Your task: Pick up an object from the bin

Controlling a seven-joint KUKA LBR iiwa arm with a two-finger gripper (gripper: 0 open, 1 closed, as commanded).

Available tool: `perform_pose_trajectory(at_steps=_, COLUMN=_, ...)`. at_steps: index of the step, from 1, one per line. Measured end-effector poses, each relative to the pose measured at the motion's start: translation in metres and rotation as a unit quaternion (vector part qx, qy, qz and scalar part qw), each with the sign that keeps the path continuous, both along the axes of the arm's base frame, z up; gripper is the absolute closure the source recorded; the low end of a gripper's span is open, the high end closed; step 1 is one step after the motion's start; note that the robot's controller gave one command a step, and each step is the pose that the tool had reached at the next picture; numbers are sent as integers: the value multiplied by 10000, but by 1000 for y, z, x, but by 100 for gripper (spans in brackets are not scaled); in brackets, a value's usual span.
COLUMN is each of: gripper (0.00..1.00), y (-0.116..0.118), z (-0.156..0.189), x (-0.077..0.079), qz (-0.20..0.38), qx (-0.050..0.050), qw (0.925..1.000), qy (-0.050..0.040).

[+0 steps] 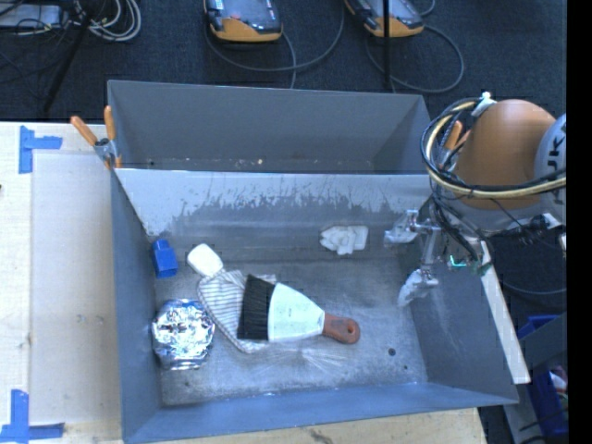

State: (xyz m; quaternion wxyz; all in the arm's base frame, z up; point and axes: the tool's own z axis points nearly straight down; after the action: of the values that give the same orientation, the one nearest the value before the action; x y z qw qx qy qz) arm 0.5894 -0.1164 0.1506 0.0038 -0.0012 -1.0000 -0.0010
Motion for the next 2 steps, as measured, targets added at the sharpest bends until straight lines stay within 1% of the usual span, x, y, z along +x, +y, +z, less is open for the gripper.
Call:
perform_pose_trajectory(at_steps=1, gripper=0, y=0, z=4, x=2, qz=10, qx=-8, qw=10000, qy=-34)
perform_pose_trajectory(at_steps=2, gripper=0, y=39, z=-45, x=-45, qz=-210, qx=-15, qw=9998, qy=-66)
